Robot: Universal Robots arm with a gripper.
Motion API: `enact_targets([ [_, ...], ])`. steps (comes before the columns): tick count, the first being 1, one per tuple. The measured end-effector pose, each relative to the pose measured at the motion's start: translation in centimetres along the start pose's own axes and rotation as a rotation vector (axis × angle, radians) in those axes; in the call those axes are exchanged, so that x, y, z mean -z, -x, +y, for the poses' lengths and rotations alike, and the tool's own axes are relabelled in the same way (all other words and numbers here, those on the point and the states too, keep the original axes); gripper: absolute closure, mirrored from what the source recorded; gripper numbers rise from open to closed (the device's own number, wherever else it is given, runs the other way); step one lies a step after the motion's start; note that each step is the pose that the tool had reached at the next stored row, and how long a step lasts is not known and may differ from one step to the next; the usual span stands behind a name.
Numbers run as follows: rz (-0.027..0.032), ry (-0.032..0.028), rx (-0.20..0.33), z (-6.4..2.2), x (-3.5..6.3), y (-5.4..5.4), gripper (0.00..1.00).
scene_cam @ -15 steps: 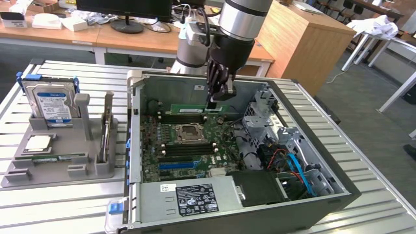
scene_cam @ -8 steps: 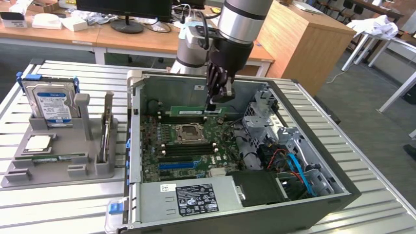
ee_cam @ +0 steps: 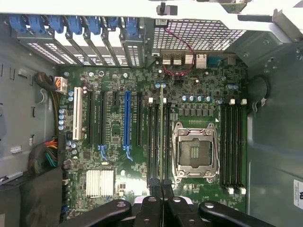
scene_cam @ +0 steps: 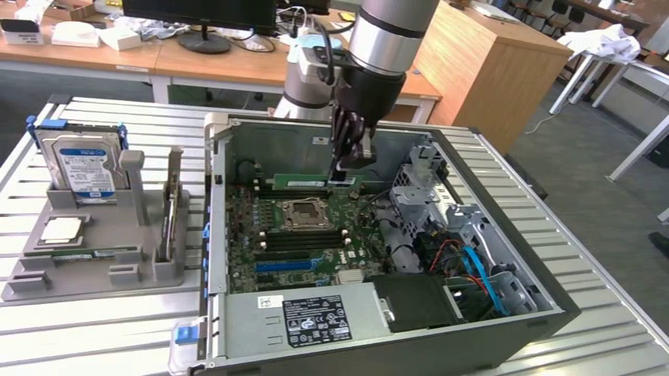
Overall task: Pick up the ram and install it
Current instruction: 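Pick up the ram and move it above insertion slot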
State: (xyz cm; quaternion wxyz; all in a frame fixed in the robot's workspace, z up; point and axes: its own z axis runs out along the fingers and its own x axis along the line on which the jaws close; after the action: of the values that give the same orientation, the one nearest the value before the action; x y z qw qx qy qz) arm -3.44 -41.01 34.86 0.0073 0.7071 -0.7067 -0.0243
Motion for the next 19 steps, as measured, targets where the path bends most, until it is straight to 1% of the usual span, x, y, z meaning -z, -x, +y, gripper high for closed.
enact_targets([
  [7, -0.0001, -0.0001, -0.005, -0.02, -0.47, -0.01, 0.89],
  [19, 0.0000, -0.0001, -0.005, -0.03, -0.69, -0.02, 0.89],
])
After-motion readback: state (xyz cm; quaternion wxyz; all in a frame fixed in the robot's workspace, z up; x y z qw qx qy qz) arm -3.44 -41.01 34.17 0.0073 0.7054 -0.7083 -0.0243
